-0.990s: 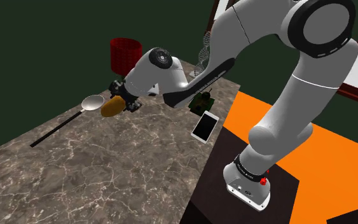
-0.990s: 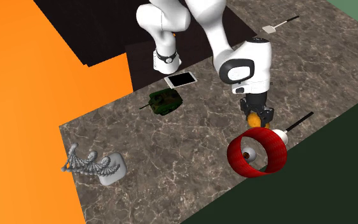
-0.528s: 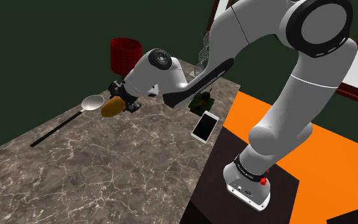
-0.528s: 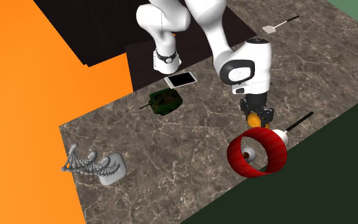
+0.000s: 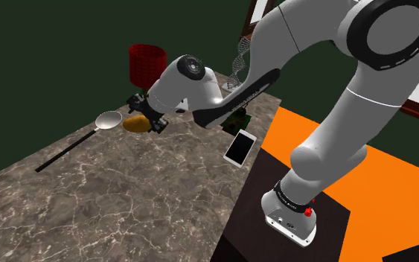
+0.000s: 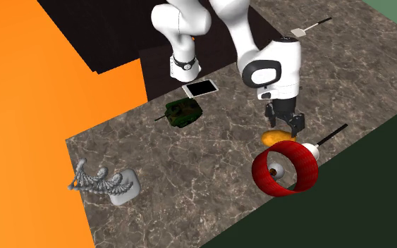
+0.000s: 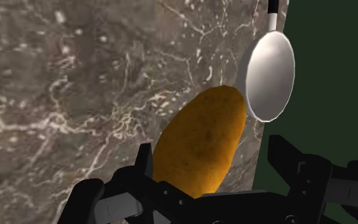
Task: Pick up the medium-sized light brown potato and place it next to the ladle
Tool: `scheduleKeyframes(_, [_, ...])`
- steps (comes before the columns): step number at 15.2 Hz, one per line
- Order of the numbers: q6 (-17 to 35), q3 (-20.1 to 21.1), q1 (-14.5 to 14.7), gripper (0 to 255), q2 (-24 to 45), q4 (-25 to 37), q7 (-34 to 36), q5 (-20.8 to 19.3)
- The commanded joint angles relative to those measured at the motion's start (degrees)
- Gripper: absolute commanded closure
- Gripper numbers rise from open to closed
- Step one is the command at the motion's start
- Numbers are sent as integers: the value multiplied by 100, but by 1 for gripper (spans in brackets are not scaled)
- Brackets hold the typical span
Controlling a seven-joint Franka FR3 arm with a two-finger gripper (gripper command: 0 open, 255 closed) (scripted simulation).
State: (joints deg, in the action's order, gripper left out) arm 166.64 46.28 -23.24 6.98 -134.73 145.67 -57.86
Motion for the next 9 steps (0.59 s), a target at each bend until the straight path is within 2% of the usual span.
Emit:
scheduleKeyframes(1, [184, 393, -318, 0, -648, -390, -1085, 1484])
scheduleKeyframes(2, [247, 477, -319, 0, -977, -568, -1745, 2359])
scheduleKeyframes(4, [242, 357, -201, 0, -969, -565, -1724, 2332])
scheduleKeyframes(9, [241, 338, -183, 0, -968, -564, -1721, 2327])
